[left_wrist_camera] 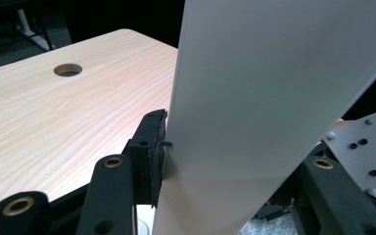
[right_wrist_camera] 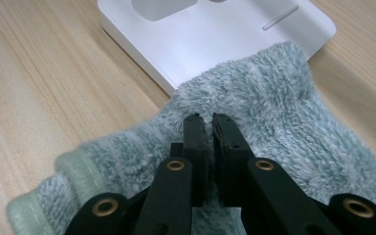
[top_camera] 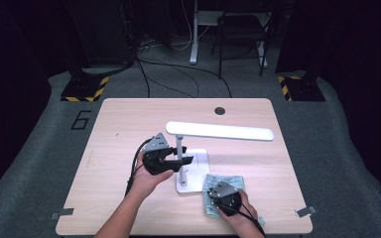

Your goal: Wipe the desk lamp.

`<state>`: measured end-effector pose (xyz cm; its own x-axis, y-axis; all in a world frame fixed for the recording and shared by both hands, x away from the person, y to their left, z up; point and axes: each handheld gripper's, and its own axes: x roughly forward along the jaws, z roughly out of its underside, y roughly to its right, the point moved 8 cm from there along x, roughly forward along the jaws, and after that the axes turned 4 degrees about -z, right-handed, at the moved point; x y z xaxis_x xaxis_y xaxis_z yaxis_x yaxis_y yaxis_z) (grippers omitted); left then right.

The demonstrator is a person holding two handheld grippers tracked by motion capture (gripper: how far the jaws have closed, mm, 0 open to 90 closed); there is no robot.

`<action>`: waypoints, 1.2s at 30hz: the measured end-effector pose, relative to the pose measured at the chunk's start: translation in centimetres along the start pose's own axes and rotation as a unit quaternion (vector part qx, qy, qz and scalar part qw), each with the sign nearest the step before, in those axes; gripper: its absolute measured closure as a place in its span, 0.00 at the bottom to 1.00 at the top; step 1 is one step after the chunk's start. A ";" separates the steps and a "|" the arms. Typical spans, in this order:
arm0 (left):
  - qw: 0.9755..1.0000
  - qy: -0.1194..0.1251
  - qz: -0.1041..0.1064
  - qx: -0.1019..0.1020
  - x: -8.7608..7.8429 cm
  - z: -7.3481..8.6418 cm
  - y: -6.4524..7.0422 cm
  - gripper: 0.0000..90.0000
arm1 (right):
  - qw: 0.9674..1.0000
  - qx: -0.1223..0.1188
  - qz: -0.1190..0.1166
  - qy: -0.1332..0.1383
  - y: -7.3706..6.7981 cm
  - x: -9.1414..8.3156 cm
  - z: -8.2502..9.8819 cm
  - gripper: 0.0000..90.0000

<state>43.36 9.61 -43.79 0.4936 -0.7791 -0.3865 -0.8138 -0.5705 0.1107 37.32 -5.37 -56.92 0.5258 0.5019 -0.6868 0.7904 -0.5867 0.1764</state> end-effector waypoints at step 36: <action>1.000 -0.002 -0.011 -0.006 0.0 0.2 -0.1 0.59 | 0.996 -0.038 -0.073 0.022 -3.4 2.5 -3.1 0.95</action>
<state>43.37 9.70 -43.94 0.5103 -0.7651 -0.3927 -0.7989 -0.5908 0.1128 36.95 -0.16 -57.01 0.4158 0.6068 -0.6774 0.8801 -0.4561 0.1317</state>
